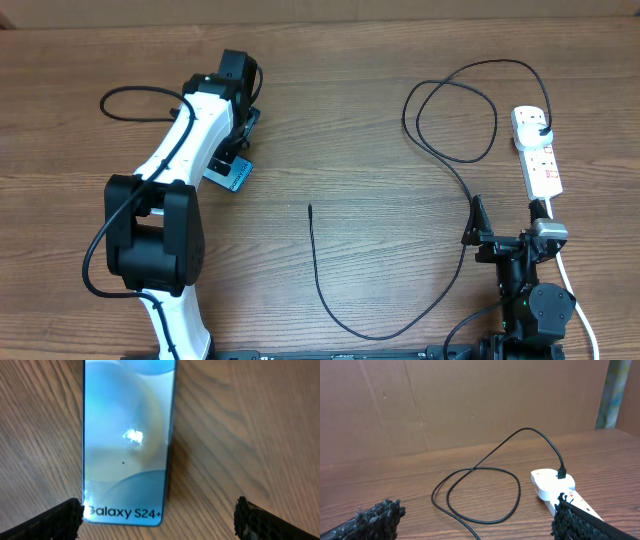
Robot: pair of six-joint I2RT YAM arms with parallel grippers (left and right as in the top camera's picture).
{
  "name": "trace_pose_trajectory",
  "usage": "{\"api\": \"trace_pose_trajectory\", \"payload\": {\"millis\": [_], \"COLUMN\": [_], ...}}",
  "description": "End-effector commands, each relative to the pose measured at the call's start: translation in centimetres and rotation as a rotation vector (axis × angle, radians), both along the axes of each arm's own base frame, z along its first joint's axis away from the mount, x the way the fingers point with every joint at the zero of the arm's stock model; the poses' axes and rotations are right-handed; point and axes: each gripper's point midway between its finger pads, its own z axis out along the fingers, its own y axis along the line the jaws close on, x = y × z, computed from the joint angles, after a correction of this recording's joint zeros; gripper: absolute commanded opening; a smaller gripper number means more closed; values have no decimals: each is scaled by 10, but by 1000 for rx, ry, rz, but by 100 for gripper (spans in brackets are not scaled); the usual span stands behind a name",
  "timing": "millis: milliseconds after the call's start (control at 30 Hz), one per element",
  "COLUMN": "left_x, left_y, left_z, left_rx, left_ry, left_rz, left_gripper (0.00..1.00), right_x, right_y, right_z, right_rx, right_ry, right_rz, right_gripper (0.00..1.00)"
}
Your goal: Plug charger to phone and switch on socket
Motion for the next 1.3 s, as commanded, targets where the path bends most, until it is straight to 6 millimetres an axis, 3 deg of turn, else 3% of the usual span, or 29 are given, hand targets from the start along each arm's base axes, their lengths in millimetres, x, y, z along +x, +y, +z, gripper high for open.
{"api": "trace_pose_trajectory", "payload": {"millis": [0, 833, 1100, 1267], "left_x": [-15, -9, -3, -3], "left_y": [8, 13, 16, 16], "left_z": [-18, -21, -5, -5], "left_rx": [-54, -53, -37, -38], "left_ry": [45, 43, 26, 21], "left_rz": [83, -1, 19, 53], "left_gripper": [100, 100, 100, 100], "right_x": [0, 0, 0, 0], "right_y": [0, 0, 0, 0], "right_z": [-2, -2, -2, -2], "right_rx": [1, 1, 1, 1], "right_ry": [-3, -3, -3, -3], "right_rz": [-1, -1, -1, -1], "right_gripper": [100, 100, 100, 100]}}
